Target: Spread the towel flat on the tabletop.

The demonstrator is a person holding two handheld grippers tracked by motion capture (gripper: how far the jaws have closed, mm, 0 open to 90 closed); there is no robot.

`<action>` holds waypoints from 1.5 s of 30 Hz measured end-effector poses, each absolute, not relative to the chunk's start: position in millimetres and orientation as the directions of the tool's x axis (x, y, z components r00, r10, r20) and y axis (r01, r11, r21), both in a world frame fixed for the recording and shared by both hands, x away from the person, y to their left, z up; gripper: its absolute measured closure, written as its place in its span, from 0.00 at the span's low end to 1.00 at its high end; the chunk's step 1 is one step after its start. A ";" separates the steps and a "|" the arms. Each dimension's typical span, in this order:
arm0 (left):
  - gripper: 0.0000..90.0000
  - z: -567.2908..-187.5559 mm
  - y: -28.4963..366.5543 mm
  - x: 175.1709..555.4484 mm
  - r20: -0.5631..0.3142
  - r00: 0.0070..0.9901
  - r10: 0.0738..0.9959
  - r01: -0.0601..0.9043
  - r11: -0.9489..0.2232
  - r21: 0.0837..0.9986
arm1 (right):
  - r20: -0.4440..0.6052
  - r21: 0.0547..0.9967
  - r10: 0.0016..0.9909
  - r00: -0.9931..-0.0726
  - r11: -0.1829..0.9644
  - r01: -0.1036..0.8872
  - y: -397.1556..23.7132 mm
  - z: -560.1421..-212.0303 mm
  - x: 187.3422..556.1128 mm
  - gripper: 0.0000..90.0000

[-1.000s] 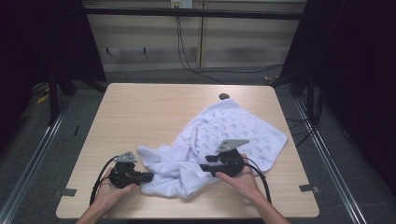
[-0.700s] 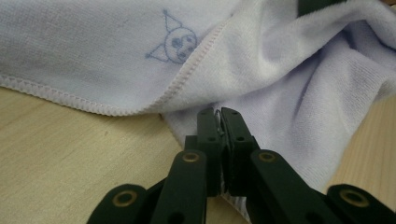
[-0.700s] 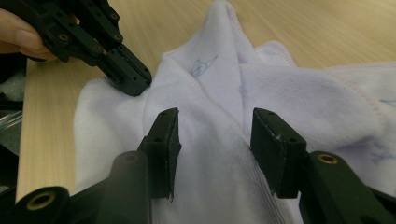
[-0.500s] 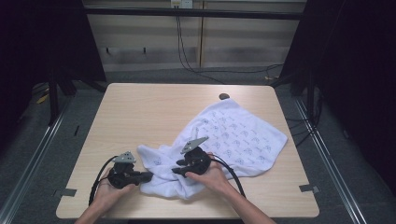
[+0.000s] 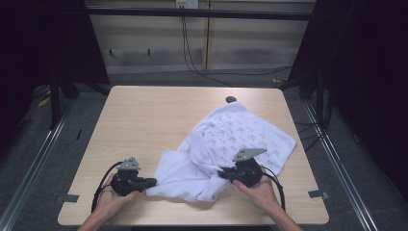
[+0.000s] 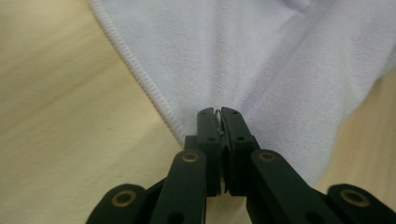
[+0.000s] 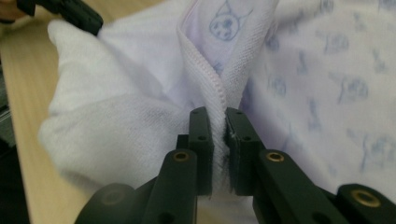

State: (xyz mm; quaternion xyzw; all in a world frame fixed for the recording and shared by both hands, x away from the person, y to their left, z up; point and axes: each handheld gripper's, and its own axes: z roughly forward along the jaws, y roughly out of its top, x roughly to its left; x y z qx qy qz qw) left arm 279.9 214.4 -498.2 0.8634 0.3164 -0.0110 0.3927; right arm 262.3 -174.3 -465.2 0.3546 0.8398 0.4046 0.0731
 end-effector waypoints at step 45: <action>0.64 -504.2 212.5 350.5 -0.329 0.692 0.643 0.638 -0.332 0.694 | 0.121 0.692 0.865 -0.487 0.278 0.666 -250.9 -498.4 354.9 0.68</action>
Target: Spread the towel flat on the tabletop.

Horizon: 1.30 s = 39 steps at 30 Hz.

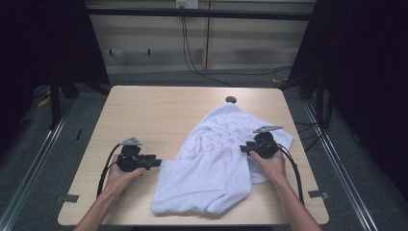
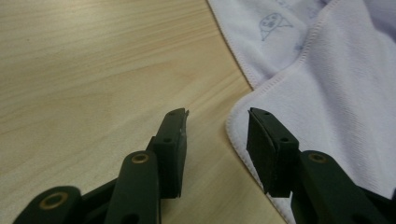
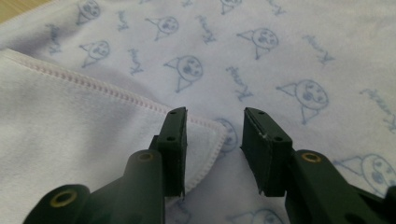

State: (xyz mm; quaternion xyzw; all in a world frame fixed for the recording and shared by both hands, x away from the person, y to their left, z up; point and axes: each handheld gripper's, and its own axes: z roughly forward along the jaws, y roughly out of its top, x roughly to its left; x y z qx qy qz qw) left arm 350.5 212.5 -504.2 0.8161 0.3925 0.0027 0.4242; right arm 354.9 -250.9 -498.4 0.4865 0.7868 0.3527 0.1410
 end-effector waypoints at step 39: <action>0.98 -430.5 240.9 277.6 -0.341 0.825 0.451 0.465 -0.199 0.863 | 0.296 0.851 0.702 -0.648 0.114 0.513 -281.8 -412.5 237.7 0.98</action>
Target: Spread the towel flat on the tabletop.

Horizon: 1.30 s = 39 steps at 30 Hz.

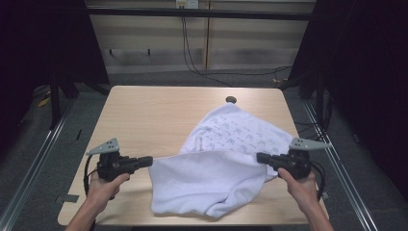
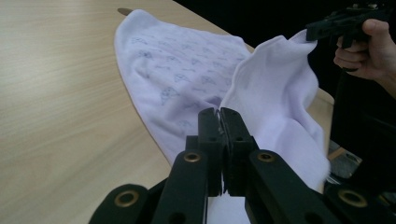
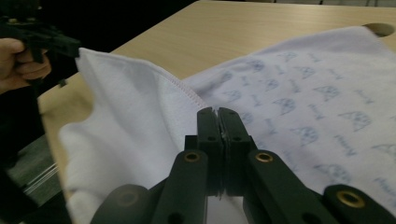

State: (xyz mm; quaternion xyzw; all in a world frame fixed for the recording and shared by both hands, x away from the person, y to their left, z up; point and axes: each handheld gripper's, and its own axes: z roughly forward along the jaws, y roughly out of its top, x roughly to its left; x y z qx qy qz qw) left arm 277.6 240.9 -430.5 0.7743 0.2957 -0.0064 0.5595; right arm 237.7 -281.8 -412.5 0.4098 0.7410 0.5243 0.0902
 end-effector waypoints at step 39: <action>0.80 -469.8 202.1 293.3 -0.347 0.841 0.416 0.519 -0.435 0.736 | 0.266 0.705 0.609 -0.748 0.406 0.581 -186.1 -475.3 253.6 0.70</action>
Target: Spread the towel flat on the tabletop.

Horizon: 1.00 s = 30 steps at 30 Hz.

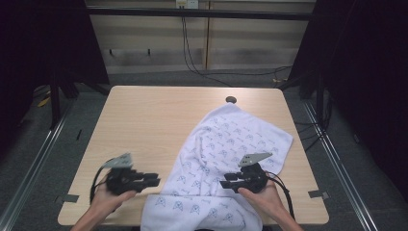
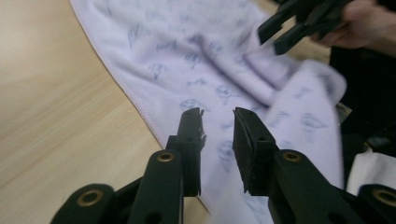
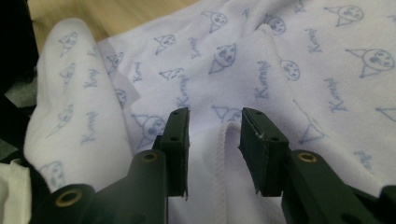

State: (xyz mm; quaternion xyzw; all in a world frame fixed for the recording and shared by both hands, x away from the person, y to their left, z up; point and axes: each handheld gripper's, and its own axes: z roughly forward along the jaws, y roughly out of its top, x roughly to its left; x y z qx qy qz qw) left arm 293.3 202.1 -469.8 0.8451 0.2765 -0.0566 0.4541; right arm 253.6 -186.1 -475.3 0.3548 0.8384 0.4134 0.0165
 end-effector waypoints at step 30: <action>0.85 -498.3 214.0 252.6 -0.214 0.820 0.532 0.510 -0.507 0.695 | 0.282 0.744 0.727 -0.626 0.246 0.621 -287.2 -449.8 142.9 0.97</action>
